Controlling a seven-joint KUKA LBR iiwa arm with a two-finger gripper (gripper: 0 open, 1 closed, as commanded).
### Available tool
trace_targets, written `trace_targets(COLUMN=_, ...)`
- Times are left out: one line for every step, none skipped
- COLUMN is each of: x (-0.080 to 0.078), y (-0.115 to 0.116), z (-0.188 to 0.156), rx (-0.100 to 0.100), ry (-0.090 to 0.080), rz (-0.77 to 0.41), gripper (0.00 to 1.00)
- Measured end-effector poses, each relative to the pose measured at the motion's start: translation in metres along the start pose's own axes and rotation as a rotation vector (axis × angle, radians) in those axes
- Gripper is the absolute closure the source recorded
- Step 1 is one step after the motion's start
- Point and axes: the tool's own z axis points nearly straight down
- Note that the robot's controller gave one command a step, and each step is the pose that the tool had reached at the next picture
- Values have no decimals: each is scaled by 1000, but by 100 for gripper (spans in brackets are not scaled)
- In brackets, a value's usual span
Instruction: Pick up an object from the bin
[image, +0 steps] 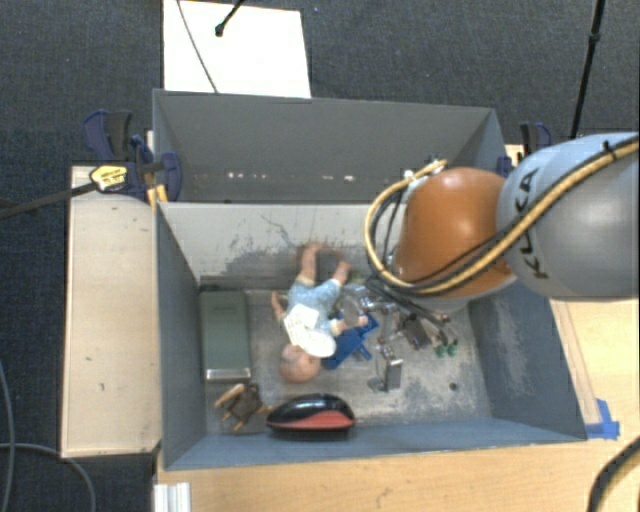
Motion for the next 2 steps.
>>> trace_targets(x=-31, y=1, z=19, rx=-4, ry=6, rz=-118, gripper=0)
trace_targets(x=-39, y=4, z=9, rx=-3, ry=5, rz=-313, gripper=0)
